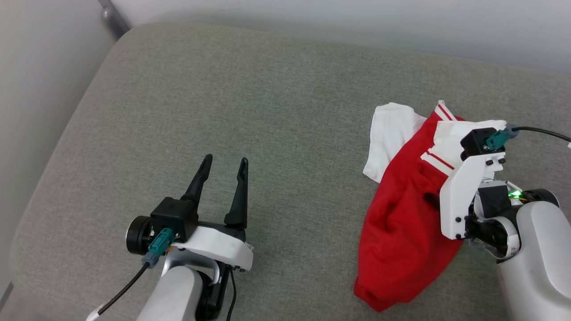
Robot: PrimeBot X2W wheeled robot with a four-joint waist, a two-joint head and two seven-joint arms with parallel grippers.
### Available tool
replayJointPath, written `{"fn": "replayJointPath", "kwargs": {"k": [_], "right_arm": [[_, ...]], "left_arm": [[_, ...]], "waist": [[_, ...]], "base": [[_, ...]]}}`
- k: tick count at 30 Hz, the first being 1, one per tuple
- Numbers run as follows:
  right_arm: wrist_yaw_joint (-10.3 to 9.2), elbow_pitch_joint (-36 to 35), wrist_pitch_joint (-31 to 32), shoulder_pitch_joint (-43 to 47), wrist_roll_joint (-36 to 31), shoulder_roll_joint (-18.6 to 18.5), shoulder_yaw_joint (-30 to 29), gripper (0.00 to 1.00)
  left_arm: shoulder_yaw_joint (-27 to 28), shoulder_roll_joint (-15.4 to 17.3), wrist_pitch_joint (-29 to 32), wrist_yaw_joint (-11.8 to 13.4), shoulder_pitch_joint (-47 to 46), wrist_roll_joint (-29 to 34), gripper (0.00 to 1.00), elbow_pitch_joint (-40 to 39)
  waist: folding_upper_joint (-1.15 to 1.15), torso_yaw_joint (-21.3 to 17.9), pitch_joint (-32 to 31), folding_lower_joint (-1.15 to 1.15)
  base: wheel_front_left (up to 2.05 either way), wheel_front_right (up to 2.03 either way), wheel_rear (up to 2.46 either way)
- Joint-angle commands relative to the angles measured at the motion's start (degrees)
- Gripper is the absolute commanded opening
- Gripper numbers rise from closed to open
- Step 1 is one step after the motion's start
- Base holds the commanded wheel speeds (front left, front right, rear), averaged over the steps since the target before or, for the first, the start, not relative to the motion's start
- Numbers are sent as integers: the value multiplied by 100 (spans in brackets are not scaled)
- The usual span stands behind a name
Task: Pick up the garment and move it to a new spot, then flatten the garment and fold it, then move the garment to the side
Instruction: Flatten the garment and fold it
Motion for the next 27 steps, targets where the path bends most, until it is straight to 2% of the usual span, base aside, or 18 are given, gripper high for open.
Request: {"fn": "replayJointPath", "kwargs": {"k": [1, 7, 12, 15, 20, 24, 25, 26, 27], "right_arm": [[-2, -57, -60, -89, 38, -36, 29, 0], [-2, -687, -214, 31, 63, -196, 153, 0], [-3, -1584, -214, 507, -98, -249, -119, 0], [-2, -2162, -232, 999, -287, -158, -563, 0], [-2, -2918, -244, 2205, -527, 323, -1561, 0], [-2, -2894, -385, 3150, -445, 593, -2245, 0], [-2, -2787, -438, 3317, -367, 623, -2334, 5], [-2, -2637, -503, 3497, -292, 633, -2364, 40], [-2, -2458, -610, 3613, -131, 639, -2370, 100]], "left_arm": [[58, -34, -41, -20, 31, 36, 100, 6], [249, 7, -42, -59, 171, 163, 100, 32], [324, 64, -30, -73, 264, 246, 100, 11], [385, 102, -30, -71, 352, 266, 100, 22], [446, 125, -30, -8, 472, 262, 100, 0], [480, 172, -30, -3, 558, 214, 100, -12], [486, 184, -29, 5, 585, 203, 100, -13], [487, 194, -24, 15, 597, 193, 100, -19], [497, 212, -14, 25, 608, 188, 100, -24]], "waist": [[0, -46, -3, -1], [0, -349, -167, -1], [0, -728, -274, -1], [0, -948, -351, -1], [0, -1244, -460, -1], [0, -1397, -502, -1], [0, -1429, -518, -1], [0, -1450, -527, -1], [0, -1473, -545, -1]], "base": [[0, 0, 0], [0, 0, 0], [0, 0, 0], [0, 0, 0], [0, 0, 0], [0, 0, 0], [0, 0, 0], [0, 0, 0], [0, 0, 0]]}}
